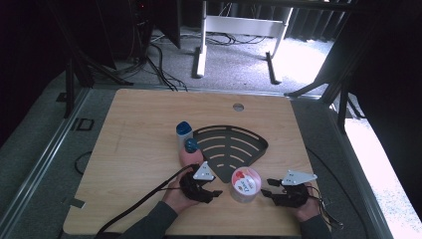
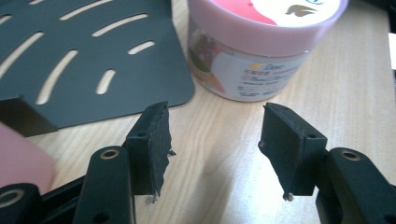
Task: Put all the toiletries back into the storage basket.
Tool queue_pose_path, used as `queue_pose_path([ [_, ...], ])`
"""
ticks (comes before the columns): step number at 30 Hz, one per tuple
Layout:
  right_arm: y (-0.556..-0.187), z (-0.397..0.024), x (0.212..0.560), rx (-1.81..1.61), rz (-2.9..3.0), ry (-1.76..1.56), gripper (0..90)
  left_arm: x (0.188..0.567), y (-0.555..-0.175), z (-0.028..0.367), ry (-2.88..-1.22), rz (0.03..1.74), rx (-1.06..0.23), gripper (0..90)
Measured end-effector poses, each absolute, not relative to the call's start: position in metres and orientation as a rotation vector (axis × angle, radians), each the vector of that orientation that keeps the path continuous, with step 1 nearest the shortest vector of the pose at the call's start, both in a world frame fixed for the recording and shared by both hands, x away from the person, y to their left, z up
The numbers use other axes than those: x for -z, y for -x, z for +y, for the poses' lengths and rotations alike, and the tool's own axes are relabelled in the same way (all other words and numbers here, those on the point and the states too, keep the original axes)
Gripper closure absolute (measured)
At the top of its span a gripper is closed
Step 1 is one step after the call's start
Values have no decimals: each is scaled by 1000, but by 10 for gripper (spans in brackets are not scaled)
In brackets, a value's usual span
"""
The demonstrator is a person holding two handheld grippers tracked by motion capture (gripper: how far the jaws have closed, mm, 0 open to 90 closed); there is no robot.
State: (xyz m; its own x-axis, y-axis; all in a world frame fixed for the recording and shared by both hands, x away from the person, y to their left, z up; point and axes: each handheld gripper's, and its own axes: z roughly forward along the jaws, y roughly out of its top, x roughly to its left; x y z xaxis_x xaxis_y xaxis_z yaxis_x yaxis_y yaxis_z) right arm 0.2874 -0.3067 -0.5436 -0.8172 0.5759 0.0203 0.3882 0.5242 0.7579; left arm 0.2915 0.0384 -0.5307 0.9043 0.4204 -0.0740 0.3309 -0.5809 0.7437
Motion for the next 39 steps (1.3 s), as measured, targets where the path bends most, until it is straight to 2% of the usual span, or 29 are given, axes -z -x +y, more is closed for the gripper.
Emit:
queue_pose_path([
  [13,-279,-303,541,-1237,2616,-711,469,532,-292,35,-2216,526,-111,406],
  [18,-275,-297,541,-1241,2642,-699,382,533,-295,34,-2227,496,-86,382],
  [30,-280,-289,537,-1271,2621,-663,295,533,-300,24,-2217,465,-84,337],
  [39,-282,-287,536,-1266,2611,-631,277,532,-299,-2,-2234,413,-113,273],
])
